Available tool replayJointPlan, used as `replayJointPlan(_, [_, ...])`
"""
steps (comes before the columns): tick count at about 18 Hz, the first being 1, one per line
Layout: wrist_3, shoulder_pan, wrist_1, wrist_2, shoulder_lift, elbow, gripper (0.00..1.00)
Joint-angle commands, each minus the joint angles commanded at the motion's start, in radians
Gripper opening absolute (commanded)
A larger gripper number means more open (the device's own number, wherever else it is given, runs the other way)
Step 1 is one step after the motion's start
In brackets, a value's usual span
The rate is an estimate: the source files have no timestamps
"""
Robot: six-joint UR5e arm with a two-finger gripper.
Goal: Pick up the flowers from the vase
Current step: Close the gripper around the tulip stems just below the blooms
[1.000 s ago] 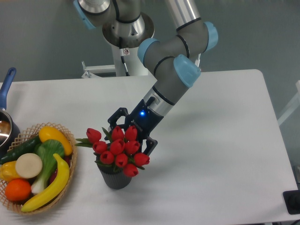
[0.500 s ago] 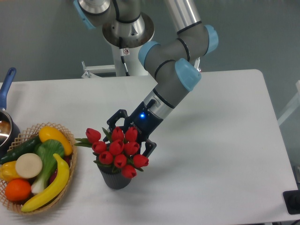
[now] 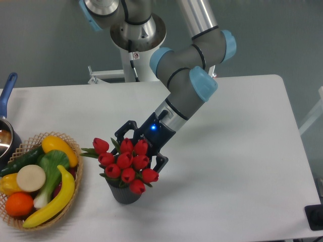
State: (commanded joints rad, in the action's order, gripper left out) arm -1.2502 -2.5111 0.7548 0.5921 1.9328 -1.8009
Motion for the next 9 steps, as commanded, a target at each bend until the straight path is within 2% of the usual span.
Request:
replayJointPlan(2, [0.0,0.002,-0.003,-0.005,0.0,0.0,0.78])
replayJointPlan(3, [-0.002,0.002,-0.005,-0.005,0.0,-0.003,0.74])
replayJointPlan(9, [-0.003,0.0,-0.005,-0.006,-0.002,-0.006,0.7])
